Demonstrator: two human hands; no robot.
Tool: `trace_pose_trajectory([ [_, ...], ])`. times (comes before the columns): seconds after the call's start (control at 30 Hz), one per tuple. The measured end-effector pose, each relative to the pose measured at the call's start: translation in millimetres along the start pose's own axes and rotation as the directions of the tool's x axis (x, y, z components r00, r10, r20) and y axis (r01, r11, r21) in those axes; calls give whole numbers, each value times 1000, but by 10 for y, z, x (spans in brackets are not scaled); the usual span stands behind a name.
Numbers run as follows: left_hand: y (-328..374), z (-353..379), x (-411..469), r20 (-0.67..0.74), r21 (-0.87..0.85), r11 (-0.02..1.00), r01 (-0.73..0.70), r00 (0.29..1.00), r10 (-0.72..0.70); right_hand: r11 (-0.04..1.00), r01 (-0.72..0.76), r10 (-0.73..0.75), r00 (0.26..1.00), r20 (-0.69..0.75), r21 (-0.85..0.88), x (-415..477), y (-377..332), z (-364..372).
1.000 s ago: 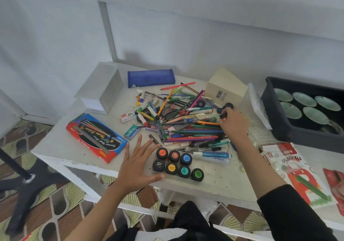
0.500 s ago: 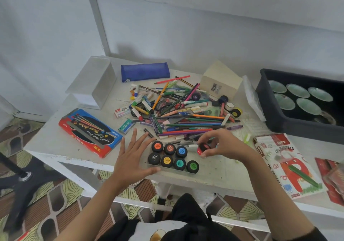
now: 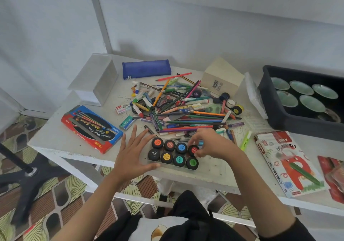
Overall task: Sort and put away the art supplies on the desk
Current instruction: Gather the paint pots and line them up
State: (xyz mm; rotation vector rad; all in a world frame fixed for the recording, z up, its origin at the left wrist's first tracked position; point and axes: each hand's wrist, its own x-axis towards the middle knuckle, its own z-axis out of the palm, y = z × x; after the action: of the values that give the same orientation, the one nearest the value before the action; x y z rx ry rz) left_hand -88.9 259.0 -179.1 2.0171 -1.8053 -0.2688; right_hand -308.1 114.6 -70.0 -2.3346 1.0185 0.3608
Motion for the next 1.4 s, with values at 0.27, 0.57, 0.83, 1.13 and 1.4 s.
trace_pose_trajectory([
  [0.27,9,-1,-8,-22,3,1000,6,1000,-6,988,-114,124,987,98,-106,123,-22,14],
  [0.57,15,7,2,-27,-32,998,53,998,-54,994,-4,47,911,-410,106,32,458,-213],
  [0.83,213,-30,4,48,-229,944,239,971,-234,942,-327,263,855,-446,-72,356,1286,-623],
  [1.13,464,24,-49,74,-249,893,376,926,-369,900,-302,113,859,-500,-314,391,1452,-655],
  [1.4,491,28,-25,97,-339,829,444,893,-439,996,29,-77,793,-605,-89,108,1343,-514],
])
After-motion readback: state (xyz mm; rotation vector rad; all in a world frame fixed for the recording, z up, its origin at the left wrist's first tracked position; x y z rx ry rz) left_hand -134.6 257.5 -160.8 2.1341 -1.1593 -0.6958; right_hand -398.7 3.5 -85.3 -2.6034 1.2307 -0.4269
